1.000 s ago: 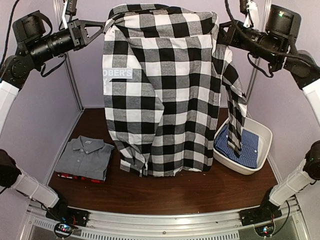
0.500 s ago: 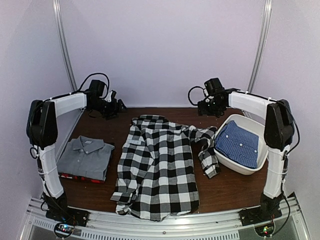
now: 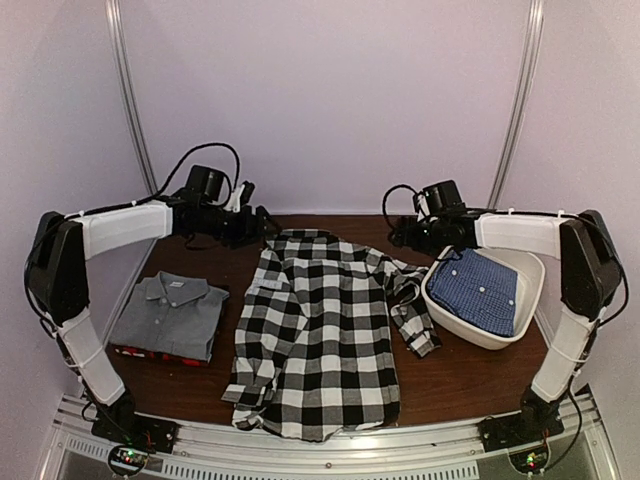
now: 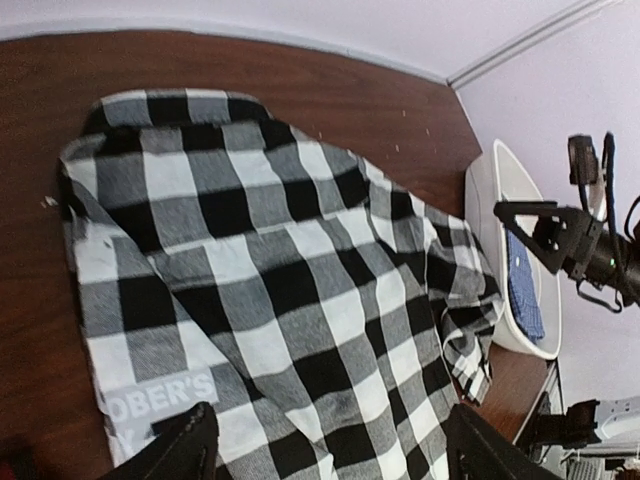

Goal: Fold and stack the long sleeve shirts
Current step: Move the bin to the corner of the board, then adjust the flattened shirt at the center of the board.

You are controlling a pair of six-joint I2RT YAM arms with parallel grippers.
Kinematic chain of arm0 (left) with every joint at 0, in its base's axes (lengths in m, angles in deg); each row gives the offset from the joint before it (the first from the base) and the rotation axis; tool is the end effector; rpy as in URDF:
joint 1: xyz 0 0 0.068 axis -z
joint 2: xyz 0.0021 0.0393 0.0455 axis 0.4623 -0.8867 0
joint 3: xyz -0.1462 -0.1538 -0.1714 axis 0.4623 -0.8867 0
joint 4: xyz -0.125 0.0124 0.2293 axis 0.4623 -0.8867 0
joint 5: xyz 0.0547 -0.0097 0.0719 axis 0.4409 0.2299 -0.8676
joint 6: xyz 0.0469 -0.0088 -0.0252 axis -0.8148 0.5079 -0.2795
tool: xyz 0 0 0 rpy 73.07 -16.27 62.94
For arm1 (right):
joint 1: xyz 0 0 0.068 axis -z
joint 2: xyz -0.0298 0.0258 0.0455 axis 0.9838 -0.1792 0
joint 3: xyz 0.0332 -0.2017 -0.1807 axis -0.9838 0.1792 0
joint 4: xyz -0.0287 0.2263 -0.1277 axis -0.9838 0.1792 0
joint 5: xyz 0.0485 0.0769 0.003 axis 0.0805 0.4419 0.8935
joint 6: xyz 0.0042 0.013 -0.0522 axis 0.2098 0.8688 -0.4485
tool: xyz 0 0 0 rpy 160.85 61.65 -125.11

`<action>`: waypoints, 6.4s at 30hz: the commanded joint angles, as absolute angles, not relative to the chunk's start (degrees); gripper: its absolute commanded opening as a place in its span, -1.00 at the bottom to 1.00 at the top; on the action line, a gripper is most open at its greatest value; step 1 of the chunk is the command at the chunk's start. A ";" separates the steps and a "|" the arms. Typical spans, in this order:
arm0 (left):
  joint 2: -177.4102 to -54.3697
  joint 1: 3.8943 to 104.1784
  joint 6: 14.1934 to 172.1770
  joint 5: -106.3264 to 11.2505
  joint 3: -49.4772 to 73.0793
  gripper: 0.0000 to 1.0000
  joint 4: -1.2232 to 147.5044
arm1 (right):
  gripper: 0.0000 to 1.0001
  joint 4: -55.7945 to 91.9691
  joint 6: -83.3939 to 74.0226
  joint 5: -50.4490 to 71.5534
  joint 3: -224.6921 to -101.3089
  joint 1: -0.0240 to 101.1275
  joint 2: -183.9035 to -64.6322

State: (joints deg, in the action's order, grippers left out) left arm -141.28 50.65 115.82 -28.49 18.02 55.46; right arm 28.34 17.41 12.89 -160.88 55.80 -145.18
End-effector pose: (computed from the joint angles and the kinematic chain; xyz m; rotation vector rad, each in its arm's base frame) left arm 0.3633 -0.1729 0.2699 0.0500 2.3670 -1.0513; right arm 0.3662 0.1688 0.2386 0.0060 2.3377 0.6743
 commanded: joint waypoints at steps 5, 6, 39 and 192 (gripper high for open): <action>-142.23 56.46 121.08 -26.33 8.74 0.60 65.02 | 0.52 22.33 23.16 13.84 -155.13 55.77 -148.12; -142.38 56.54 121.43 -26.29 8.04 0.60 65.24 | 0.53 22.45 23.29 12.97 -154.13 55.74 -147.68; -143.38 51.07 125.80 -42.15 -5.60 0.64 65.45 | 0.69 31.69 20.85 -0.42 -138.80 55.99 -134.89; -137.06 38.21 110.02 -60.34 33.93 -1.00 41.13 | -1.00 37.13 14.53 -10.00 -161.04 54.49 -147.35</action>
State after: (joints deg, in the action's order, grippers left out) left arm -132.88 41.32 113.81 -62.35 29.52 38.85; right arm 35.51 16.75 -7.11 -155.61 51.19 -147.11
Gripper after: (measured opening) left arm 0.009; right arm 0.013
